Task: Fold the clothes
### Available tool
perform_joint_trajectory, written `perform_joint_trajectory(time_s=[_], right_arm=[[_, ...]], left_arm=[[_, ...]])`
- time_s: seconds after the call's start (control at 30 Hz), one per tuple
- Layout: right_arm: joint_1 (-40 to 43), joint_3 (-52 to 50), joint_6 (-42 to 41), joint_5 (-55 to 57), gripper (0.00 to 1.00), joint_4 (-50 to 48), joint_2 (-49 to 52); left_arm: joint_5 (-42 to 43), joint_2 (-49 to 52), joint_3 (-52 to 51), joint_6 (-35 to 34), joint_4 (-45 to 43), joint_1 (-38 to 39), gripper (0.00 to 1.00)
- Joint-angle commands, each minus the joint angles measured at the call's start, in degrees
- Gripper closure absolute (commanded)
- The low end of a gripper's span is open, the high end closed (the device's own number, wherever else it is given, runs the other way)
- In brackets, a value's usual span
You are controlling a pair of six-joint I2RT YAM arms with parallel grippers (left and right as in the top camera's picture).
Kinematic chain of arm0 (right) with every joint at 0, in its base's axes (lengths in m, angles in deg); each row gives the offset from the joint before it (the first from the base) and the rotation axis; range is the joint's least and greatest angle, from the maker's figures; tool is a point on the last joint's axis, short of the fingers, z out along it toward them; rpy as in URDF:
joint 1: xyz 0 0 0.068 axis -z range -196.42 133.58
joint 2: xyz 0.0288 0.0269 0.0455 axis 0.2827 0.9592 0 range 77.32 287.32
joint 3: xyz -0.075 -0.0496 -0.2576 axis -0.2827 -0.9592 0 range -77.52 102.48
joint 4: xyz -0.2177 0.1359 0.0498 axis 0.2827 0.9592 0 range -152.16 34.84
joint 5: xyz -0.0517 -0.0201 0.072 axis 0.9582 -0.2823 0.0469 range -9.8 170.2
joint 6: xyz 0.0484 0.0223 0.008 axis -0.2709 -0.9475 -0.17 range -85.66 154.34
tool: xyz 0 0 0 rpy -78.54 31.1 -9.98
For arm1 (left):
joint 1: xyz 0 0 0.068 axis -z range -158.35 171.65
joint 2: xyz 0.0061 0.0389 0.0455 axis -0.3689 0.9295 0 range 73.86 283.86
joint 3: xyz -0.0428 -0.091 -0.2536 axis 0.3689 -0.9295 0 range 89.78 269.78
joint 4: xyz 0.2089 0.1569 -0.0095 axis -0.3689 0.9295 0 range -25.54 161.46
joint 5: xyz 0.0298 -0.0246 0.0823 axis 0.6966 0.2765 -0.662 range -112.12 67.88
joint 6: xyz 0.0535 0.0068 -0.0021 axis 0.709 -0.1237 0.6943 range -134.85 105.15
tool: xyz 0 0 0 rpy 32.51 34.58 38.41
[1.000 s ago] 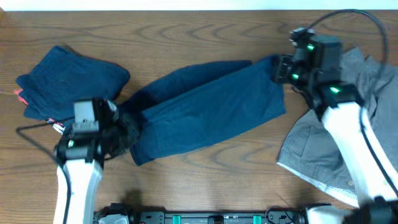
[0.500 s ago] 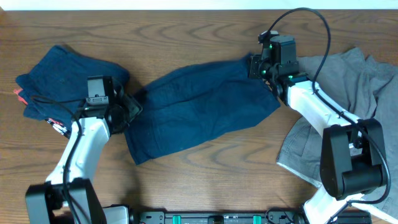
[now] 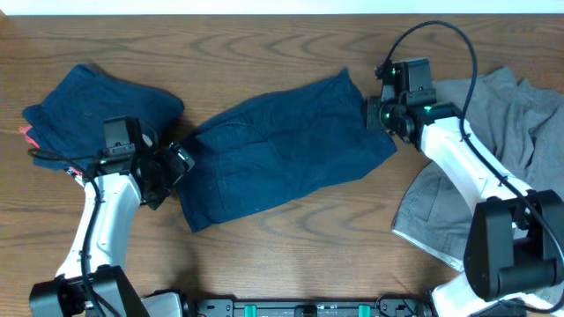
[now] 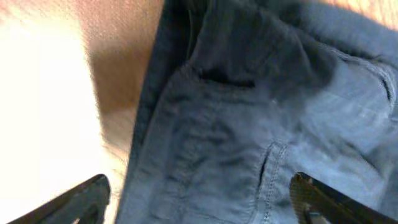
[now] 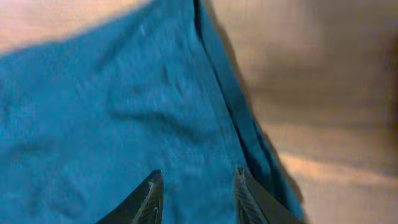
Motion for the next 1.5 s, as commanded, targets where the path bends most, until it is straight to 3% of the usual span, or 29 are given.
perform_joint_trajectory(time_s=[0.0, 0.23, 0.37, 0.43, 0.47, 0.53, 0.63, 0.8, 0.93, 1.07, 1.17, 1.27, 1.47], right_arm=[[0.07, 0.04, 2.58, 0.13, 0.64, 1.40, 4.04], [0.37, 0.04, 2.51, 0.72, 0.64, 1.79, 10.95], [0.85, 0.04, 0.96, 4.98, 0.71, 4.46, 12.15], [1.33, 0.04, -1.07, 8.24, 0.79, 6.88, 12.15], [1.62, 0.04, -2.86, 10.71, 0.85, 8.59, 12.13], [2.27, 0.04, -9.20, 16.02, 0.91, 12.74, 12.04], [3.58, 0.04, -15.34, 18.80, 0.95, 17.79, 12.02], [4.39, 0.07, -15.72, 18.08, 0.96, 19.76, 9.16], [3.65, 0.59, -11.10, 13.44, 0.92, 18.82, 1.81], [2.08, 0.87, -1.09, 0.68, 0.85, 16.13, -6.47], [-0.44, 0.87, 3.76, -9.44, 0.91, 15.98, -9.44], [-4.46, 0.59, 6.29, -16.79, 0.94, 16.09, -8.94], [-15.19, -1.03, 5.66, -16.96, 0.95, 11.72, -2.60]], left_arm=[[-2.43, 2.56, -2.14, 1.42, -2.49, 0.02, 0.04], [1.51, 10.21, -2.34, 1.75, -7.54, 0.02, 0.04], [4.96, 14.03, -2.34, 2.73, -8.59, 0.74, 0.07], [5.46, 15.47, -2.34, 3.32, -8.48, 1.66, 0.18], [6.60, 16.17, -2.34, 4.07, -8.57, 2.29, 0.28], [8.50, 16.87, -2.34, 6.12, -9.01, 3.63, 0.71], [9.05, 16.59, -2.29, 8.02, -9.03, 5.38, 0.94], [9.03, 13.97, 0.46, 13.86, -4.68, 6.03, 0.94], [9.03, 10.29, 4.87, 14.53, 1.05, 6.05, 0.94], [8.79, 6.51, 9.11, 15.78, 8.41, 6.03, 0.94], [8.76, 4.02, 11.45, 15.78, 12.92, 6.03, 0.94], [8.81, 2.21, 13.73, 15.76, 17.42, 6.03, 0.94], [8.85, 0.37, 18.60, 15.76, 22.86, 6.03, 0.94]])
